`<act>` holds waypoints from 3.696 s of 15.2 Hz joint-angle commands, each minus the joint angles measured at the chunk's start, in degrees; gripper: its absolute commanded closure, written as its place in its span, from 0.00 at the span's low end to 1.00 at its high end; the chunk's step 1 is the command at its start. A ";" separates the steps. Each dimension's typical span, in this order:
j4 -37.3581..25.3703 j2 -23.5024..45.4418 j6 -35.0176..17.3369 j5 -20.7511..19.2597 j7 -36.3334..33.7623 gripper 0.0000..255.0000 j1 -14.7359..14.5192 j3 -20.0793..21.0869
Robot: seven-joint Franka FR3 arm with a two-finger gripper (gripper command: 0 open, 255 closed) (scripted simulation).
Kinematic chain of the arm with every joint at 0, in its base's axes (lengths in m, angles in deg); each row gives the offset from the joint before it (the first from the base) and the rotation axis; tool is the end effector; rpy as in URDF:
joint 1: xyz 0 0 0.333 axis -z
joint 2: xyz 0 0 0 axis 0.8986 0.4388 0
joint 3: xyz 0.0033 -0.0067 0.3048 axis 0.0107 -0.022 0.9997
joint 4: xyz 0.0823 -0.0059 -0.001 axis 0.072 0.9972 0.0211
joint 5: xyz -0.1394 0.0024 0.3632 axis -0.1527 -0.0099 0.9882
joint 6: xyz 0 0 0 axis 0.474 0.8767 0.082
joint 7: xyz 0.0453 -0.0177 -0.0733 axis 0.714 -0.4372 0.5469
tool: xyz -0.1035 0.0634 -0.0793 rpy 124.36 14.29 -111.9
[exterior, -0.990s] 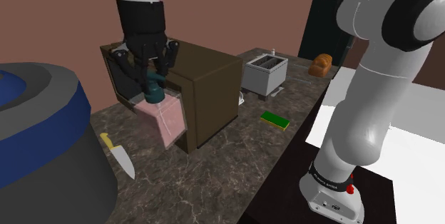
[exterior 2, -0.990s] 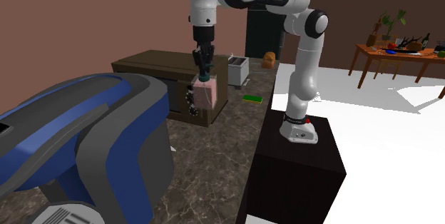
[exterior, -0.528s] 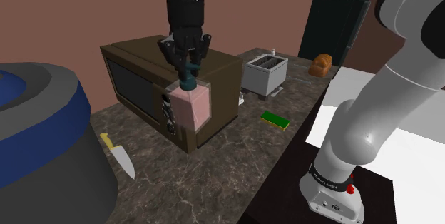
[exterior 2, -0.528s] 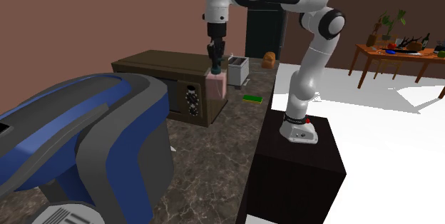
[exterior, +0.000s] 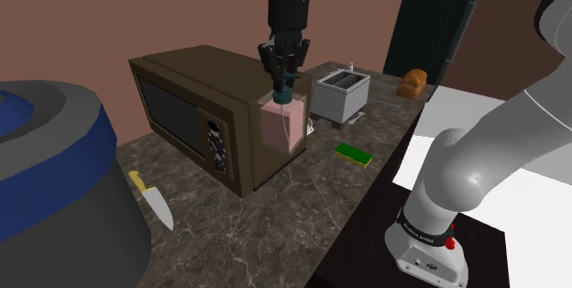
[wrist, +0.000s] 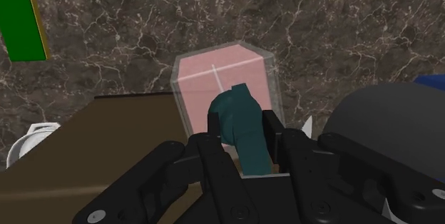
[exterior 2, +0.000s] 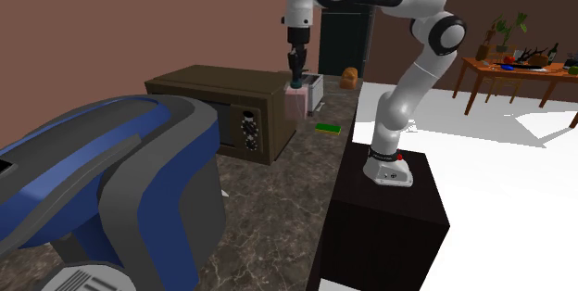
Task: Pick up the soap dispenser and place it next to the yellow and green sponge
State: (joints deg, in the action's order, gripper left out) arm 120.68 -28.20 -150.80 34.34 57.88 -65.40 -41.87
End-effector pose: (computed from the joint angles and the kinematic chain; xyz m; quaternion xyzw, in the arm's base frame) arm 0.3670 0.1840 0.6076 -0.9996 0.0198 -0.0029 0.0179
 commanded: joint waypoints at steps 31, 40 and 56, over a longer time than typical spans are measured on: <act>20.72 -17.19 -1.61 -13.63 30.12 1.00 6.85 -26.54; 28.68 -18.80 -7.97 -14.15 30.16 1.00 7.18 -27.02; 41.17 -19.12 -20.13 -15.25 30.33 1.00 7.76 -28.21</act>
State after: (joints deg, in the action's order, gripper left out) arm 161.07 -47.30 -170.14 19.12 88.28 -57.64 -70.07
